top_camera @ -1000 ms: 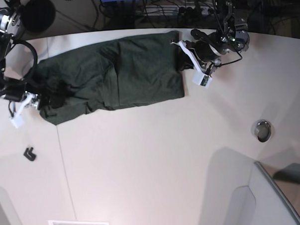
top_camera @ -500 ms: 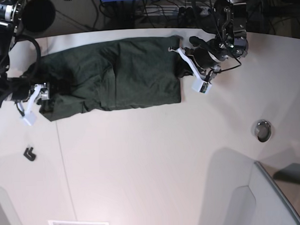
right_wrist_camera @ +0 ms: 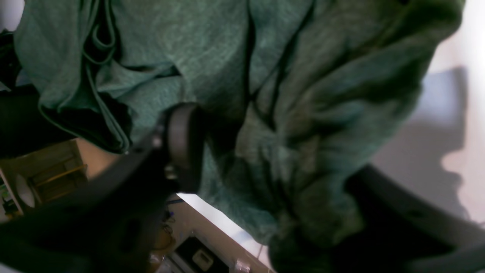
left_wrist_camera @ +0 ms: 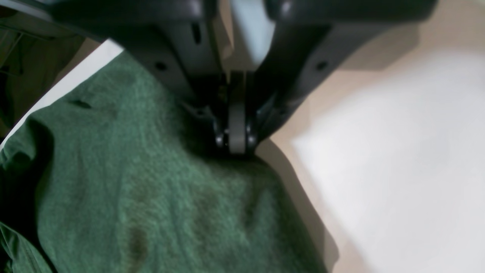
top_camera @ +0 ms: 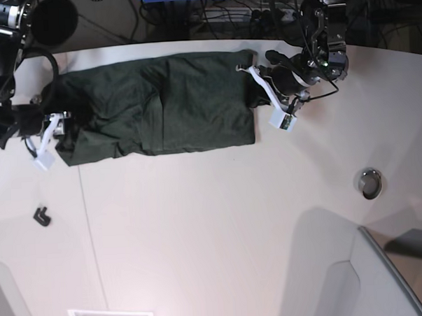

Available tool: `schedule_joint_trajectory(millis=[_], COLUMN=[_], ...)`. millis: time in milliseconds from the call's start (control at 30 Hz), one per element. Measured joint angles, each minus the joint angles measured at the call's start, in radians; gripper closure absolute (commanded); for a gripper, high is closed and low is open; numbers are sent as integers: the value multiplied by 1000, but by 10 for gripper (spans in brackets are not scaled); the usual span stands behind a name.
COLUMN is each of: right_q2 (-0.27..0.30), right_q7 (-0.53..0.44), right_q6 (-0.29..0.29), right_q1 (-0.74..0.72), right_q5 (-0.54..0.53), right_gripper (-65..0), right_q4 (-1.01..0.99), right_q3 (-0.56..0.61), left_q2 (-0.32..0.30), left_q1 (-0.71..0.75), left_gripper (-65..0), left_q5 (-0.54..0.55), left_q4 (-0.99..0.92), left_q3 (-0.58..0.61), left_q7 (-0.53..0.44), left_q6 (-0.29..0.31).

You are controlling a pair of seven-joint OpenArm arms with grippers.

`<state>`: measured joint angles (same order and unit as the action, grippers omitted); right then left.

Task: Layout the t-shirt on the table in an organized manner, then fold the t-shirt properly
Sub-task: 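Push both ends inward toward each other to compact the bundle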

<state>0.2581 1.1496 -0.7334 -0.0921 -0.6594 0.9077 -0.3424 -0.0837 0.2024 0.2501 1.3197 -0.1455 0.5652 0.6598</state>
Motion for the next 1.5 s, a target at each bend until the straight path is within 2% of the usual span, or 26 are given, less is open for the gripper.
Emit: schedule_joint_trajectory(millis=[133,333,433,567,733,833,933,1067,1300,1500], right_q2=[-24,-44,-46,-60,-74,-97,-113,-144,-158,-157], right_q7=[33,55,67,69,173,201,225,251,251,253], right_q6=[15,15,15,27,41,38,37,37,39,109], right_q1=[-13,-21,-28,8,73,82,76,86,90,91], right_q5=[29,32,39,80,162,151,147,156,151,153], right_gripper=[-96,0,-8,-8,-8,-8,-8,-8,-8,-8], right_q4=[-8,-11,-10,100,293,391,453,515,608,678], right_q3=[0,0,0,7,11,14,15,15,16,52], left_q2=[0,-2,0,-3,-16,-13,-24,-8,22,33], left_q1=[0,1,0,0,-1,-5,-8,-13,-38,-58], left_gripper=[0,0,0,0,0,0,0,0,0,0], left_q5=[0,0,8,8,8,8,8,7,-8,-4], left_q4=[0,0,1,9,9,9,10,10,0,2], left_q3=[1,2,2,2,3,3,69,154,187,190], left_q7=[0,0,30,45,46,49,45,50,60,60], left_q6=[0,0,3,3,6,6,3,3,3,3])
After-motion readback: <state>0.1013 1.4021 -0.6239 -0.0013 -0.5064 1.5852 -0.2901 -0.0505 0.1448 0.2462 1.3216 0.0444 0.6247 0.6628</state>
